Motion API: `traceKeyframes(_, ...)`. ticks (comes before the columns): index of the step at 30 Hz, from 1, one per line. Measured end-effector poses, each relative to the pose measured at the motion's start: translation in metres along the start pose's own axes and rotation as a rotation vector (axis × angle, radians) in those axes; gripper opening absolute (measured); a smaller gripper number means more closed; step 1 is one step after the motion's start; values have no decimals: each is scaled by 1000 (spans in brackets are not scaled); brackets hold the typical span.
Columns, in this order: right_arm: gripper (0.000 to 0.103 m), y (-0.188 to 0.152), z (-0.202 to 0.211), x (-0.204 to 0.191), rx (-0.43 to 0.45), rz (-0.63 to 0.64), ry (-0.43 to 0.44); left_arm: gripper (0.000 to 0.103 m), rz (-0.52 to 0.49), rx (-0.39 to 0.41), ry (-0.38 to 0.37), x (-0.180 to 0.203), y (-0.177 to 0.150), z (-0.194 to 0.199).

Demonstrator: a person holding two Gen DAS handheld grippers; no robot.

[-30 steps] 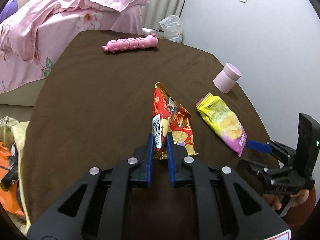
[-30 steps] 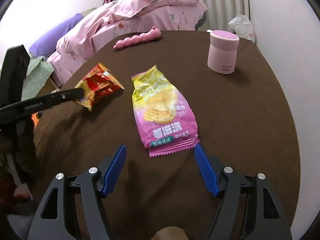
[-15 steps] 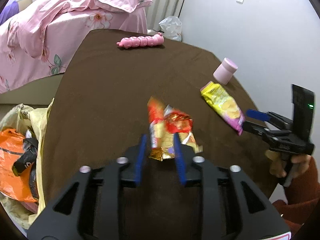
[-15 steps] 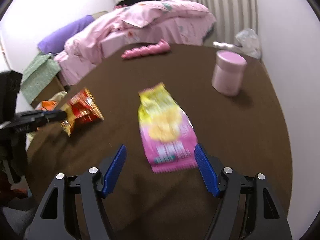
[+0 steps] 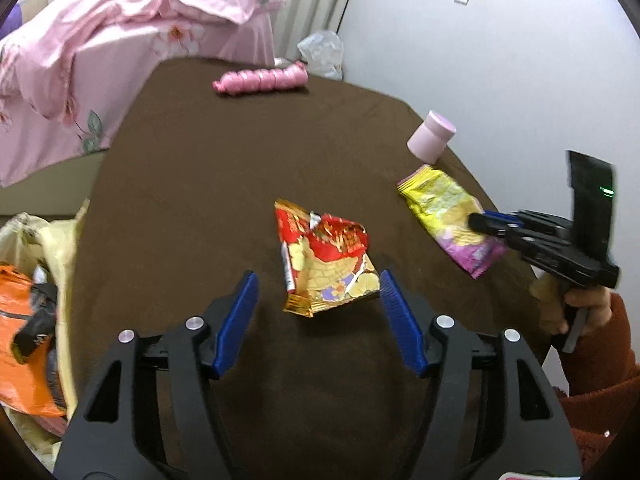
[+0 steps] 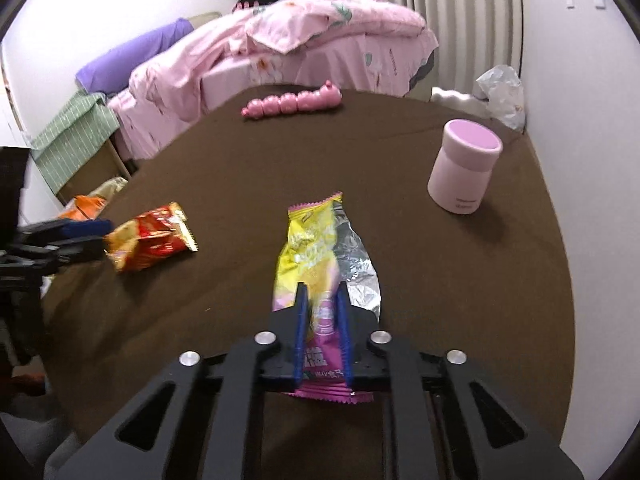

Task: Collect trash
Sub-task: 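Grasp the yellow-pink chip bag with the right gripper while the left holds the red wrapper, then carry the red wrapper and yellow-pink chip bag over the trash bin with both grippers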

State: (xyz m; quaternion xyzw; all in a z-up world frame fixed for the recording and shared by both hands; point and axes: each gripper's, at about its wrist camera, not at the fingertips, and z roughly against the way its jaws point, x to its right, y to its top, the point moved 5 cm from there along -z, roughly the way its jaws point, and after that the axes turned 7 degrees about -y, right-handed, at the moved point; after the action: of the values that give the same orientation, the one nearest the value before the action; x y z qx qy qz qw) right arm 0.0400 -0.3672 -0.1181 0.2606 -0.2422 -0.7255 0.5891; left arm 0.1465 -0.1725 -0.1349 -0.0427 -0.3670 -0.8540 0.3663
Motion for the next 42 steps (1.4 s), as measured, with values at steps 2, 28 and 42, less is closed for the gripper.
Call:
traceKeyframes(2,10,-3,9,-2,18,0,-1,60,12,-13,21,-2,1,-9)
traceKeyframes(28,66,-37,16,-5,-20,-47,57,18,34,29,47,14,-4,7)
traceKeyframes(42,28,-27,9,-34,41,31,7,18,63,72,73,5,-14,32)
